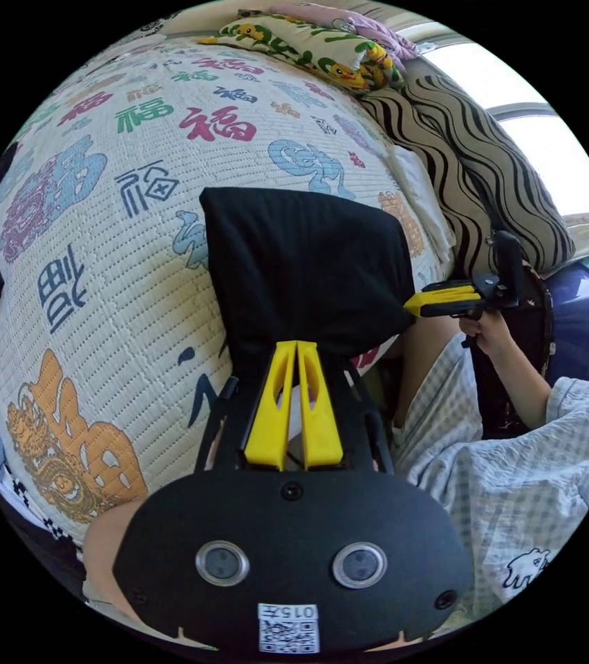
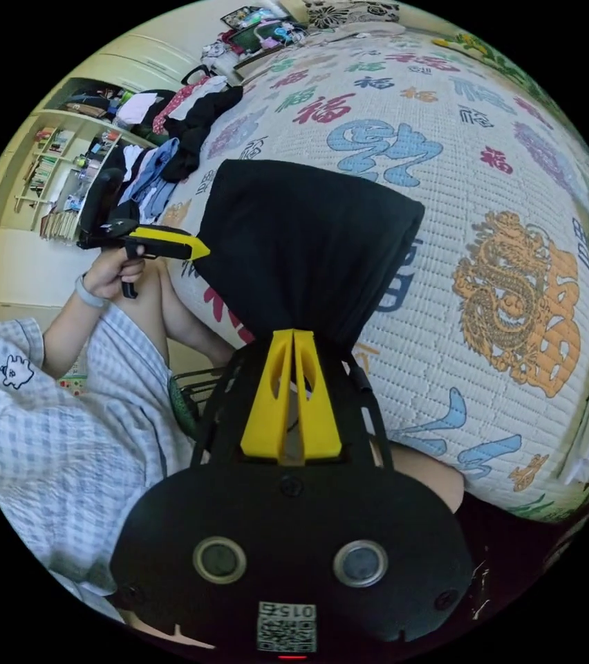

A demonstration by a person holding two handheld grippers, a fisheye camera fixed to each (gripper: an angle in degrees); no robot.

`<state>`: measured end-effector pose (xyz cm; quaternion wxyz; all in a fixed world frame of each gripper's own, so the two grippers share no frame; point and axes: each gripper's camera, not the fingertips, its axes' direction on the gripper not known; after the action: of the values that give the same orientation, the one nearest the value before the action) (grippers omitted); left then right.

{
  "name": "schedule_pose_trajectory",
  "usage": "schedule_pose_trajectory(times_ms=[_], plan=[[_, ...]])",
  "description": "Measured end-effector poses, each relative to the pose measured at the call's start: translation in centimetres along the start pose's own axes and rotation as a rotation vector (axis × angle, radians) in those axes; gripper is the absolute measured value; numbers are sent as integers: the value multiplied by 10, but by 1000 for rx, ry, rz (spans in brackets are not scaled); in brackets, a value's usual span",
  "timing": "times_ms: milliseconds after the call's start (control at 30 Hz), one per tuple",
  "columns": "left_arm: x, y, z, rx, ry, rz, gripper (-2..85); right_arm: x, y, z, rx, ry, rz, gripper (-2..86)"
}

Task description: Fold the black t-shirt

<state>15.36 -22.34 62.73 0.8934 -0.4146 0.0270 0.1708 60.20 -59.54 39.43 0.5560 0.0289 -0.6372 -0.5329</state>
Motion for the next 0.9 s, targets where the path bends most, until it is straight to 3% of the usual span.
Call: schedule_pose_trajectory(times_ms=[200,400,567,633,733,900], plan=[[-19,-15,-27,185,54,-112,104,51,20,-28,159,-100,202,97],[-35,-40,0,105,81,-187,137,92,27,-5,129,-259,295,122],[-40,-53,5,100,230,-209,133,116,36,1,171,-472,328,122],[-32,-56,2,107,296,-162,135,119,38,3,127,-443,309,120],[-22,-69,15,25,182,-131,137,127,39,9,123,-495,306,111],[-29,-86,25,-4,306,-163,112,143,41,28,122,-651,304,72]])
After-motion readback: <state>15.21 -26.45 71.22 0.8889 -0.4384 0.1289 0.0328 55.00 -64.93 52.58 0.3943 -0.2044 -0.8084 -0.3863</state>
